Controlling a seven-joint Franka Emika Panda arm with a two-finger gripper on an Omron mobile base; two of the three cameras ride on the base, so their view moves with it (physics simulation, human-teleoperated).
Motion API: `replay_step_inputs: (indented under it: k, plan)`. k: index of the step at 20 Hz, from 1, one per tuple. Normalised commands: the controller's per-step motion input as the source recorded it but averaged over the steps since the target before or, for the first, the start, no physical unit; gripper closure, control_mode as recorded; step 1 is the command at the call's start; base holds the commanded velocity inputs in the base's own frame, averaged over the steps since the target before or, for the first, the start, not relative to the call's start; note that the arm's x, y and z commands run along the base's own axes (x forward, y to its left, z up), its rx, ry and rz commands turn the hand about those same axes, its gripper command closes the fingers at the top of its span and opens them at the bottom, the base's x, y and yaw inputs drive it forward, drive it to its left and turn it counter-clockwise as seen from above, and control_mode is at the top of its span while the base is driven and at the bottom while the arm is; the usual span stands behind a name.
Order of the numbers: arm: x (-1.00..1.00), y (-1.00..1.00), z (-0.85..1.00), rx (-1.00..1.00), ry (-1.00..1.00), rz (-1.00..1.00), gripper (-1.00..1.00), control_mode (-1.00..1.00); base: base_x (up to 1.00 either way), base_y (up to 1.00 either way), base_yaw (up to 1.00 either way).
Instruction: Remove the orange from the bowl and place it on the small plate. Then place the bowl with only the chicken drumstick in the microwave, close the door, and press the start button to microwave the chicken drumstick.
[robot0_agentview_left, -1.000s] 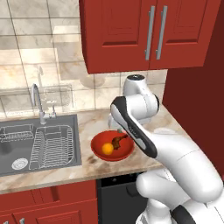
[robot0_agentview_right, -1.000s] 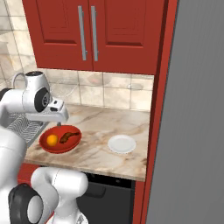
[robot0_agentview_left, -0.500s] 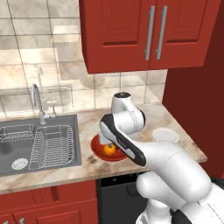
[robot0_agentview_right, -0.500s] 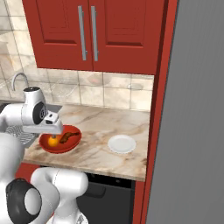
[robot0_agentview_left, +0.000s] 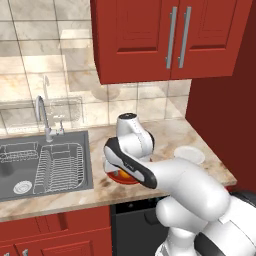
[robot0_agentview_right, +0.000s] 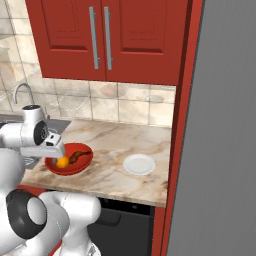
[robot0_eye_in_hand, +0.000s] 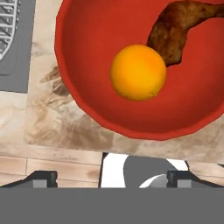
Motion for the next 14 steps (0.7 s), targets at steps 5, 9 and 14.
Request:
replay_step_inputs:
  k: [5,9,14]
  plan:
    - [0.38,-0.10,0.00,0.00,0.01,0.00,-1.00,-1.00,0.00,0.00,0.00]
    - [0.36,-0.19,-0.11,0.00,0.03,0.00,-1.00,-1.00,0.00,0.00,0.00]
    - [0.21,-0.07,-0.15,0.00,0.02,0.00,-1.00,-1.00,0.00,0.00,0.00]
